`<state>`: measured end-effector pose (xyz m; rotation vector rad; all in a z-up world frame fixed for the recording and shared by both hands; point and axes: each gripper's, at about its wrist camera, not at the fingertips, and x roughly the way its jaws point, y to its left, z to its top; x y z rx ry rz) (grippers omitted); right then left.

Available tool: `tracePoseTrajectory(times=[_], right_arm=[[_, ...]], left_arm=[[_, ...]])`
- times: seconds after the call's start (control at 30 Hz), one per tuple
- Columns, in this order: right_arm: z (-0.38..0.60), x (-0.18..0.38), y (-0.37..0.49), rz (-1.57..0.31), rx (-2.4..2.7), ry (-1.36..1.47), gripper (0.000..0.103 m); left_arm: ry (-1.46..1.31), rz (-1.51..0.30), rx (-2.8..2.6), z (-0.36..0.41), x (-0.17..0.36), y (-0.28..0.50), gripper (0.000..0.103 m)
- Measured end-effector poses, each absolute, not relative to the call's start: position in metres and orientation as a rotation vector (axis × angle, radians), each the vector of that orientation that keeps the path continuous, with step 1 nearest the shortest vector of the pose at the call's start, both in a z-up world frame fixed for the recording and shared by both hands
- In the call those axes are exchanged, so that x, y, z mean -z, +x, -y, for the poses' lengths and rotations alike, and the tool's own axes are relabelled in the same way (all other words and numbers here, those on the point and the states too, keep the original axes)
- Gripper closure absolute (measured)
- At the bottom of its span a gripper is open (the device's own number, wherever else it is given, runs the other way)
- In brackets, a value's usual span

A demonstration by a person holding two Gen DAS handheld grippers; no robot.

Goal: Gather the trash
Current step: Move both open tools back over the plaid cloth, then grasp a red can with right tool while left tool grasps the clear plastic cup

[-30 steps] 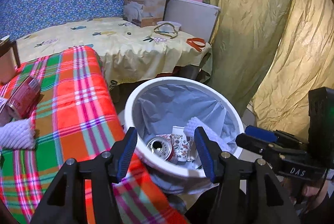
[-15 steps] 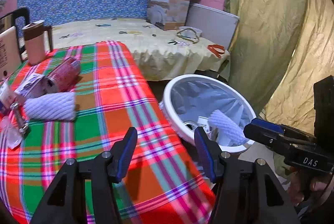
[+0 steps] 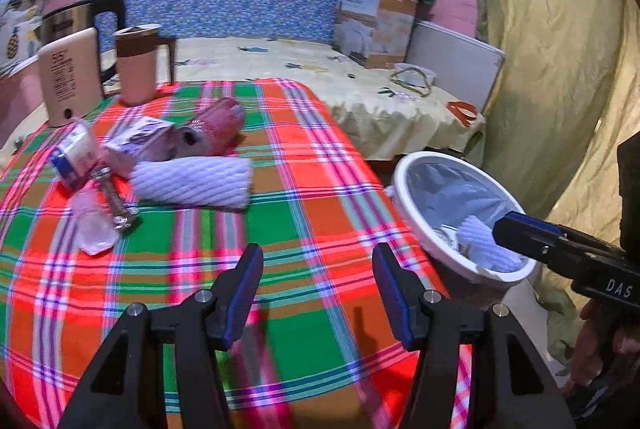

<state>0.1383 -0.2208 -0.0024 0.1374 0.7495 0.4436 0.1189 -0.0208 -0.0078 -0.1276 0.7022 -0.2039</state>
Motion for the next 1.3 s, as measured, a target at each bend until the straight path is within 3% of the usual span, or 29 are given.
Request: tracePoseTrajectory(times=[0.73,1.23,1.3], right_arm=[[0.149,0.001,0.179,-0.807,-0.500,0.131,0.049],[0.101,0.008,0.217,-0.864,-0.521,0.161,0.046],[0.098,0.008,0.224,-0.871,-0.515,0.175,0.045]], left_arm=[[-0.197,-0.697,-0.098,-0.093,0.017,0.125,0.044],[-0.203,-0.738,-0.105,-0.117,0.031,0.158,0.044],[-0.219,-0.750,-0.089,-0.118,0.033,0.162,0.050]])
